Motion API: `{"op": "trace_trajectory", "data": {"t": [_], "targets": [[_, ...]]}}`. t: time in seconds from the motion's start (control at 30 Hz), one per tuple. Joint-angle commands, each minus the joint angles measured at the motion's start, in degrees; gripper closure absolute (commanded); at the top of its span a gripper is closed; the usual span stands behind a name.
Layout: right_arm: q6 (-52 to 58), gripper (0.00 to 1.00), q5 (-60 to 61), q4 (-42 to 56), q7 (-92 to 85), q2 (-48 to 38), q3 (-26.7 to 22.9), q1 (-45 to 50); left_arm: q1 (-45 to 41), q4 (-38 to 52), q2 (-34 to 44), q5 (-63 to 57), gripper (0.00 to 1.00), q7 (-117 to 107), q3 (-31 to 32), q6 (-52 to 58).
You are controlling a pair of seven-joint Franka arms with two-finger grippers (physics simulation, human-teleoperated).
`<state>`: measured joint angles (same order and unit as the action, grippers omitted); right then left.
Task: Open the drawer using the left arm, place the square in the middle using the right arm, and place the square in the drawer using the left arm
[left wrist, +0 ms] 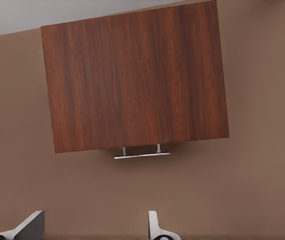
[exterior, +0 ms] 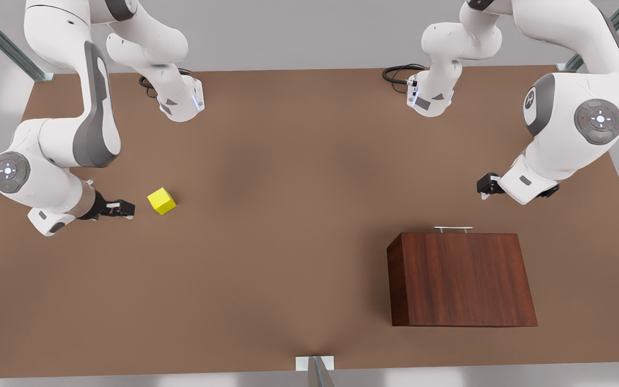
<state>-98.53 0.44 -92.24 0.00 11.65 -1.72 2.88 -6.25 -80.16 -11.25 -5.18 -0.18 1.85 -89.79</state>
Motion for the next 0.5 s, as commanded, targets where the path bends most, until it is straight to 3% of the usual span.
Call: {"op": "trace_trajectory", "data": {"t": [0.0, 0.1, 0.17, 0.27, 0.37, 0.47], "targets": [[0.0, 0.0, 0.0, 0.0, 0.0, -0.1, 0.0, -0.1, 0.0, 0.0, 0.0, 0.0, 0.0, 0.0, 0.0, 0.0], [0.4, 0.0, 0.1, 0.0, 0.1, -0.1, 0.4, 0.2, 0.0, -7.9, 3.7, 0.2, 0.0, -23.4, 0.0, -7.6], [0.4, 0.0, -0.1, -0.4, -0.5, -0.8, 0.8, 0.6, 0.0, -25.2, 13.2, 0.9, 0.0, -41.0, 0.0, -21.7], [-4.1, 0.0, 1.6, -7.7, -1.7, -4.4, 2.4, 2.5, 0.0, -43.8, 20.6, 1.9, 0.0, -58.6, 0.1, -40.5], [-10.7, 0.0, 1.8, -14.5, -7.0, -5.7, 3.7, 2.4, 0.0, -53.7, 20.5, 7.7, 0.0, -63.4, 0.1, -55.1], [-17.2, 0.0, 1.8, -20.6, -14.5, -4.1, 3.7, 2.3, 0.0, -55.5, 17.1, 9.3, 0.0, -71.4, 0.1, -62.9]]}}
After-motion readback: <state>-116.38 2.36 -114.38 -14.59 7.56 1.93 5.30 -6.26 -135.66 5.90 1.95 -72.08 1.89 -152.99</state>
